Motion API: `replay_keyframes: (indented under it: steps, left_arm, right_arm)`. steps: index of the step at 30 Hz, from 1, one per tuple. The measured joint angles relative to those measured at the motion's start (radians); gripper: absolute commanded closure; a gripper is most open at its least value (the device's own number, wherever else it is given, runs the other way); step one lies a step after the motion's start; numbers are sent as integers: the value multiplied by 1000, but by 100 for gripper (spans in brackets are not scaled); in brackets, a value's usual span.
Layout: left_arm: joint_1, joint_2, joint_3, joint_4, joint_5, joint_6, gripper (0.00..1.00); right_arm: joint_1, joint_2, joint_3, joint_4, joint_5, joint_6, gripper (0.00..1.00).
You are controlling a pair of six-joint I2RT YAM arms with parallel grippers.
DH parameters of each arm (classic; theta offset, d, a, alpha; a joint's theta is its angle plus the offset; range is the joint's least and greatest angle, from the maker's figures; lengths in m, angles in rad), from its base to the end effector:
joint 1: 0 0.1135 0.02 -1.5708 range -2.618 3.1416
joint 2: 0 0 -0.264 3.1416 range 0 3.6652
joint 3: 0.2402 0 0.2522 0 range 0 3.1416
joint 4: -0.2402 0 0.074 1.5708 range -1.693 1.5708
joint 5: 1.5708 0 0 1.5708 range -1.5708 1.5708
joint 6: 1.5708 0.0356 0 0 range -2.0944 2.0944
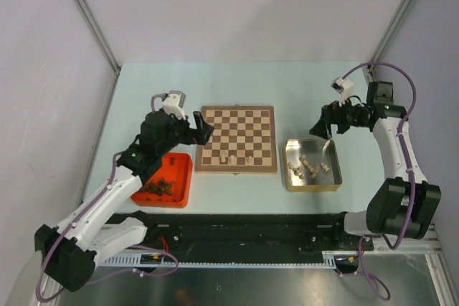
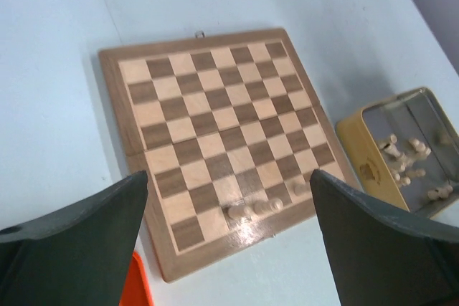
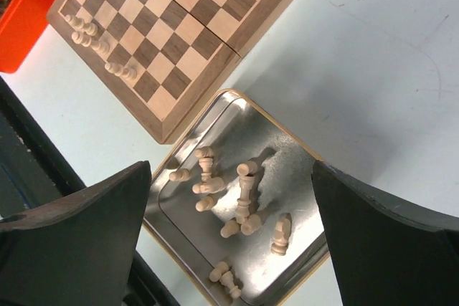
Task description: Set up the chess pieces on the board
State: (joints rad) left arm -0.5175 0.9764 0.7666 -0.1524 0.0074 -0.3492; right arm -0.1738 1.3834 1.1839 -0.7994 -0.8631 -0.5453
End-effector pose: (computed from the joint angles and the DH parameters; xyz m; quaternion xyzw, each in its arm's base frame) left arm 0.1969 -0.1124 0.3011 0.0713 0.8198 -0.2414 0.5144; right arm 0.2759 -0.0210 0.3015 -0.2769 0.8347 0.2855 0.3810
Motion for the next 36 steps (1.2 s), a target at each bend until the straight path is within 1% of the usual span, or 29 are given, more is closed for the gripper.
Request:
replay_keyframes:
  steps: [4,8,10,13,16,19,20,22,23,29,36]
  left_arm:
    - [74,-58,10,-19,75,53,0]
    - [93,-108,10,-42,111,100,0]
    - [95,-129,10,-55,117,122,0]
    - [96,-165,10,-75,117,151,0]
    - [97,-200,8,-89,115,166,0]
    - [98,-238,-2,-99,103,175,0]
    - [98,-246,-2,-102,101,178,0]
    - [98,-258,-3,-103,100,192,0]
    - [98,-261,-4,-103,99,201,0]
    - [99,-256,-34,-134,50,246,0]
    - [119,-250,-35,-159,19,263,0]
  right_arm:
    - [27,-77,-6,0,55,-29,0]
    - [41,-185,-13,36,112,-31,0]
    - [41,-214,-17,40,102,-47,0]
    - [59,-196,-22,-3,69,-145,1]
    - [112,-147,-62,-40,72,-217,7]
    - [176,-95,-126,-51,135,-226,15]
    - [188,-81,-136,-51,152,-225,21]
    - [211,-47,-148,-45,199,-206,28]
    - [214,-27,-148,-37,224,-192,34]
    - [239,44,-177,53,359,-120,40]
    - [294,93,-215,117,438,-82,46]
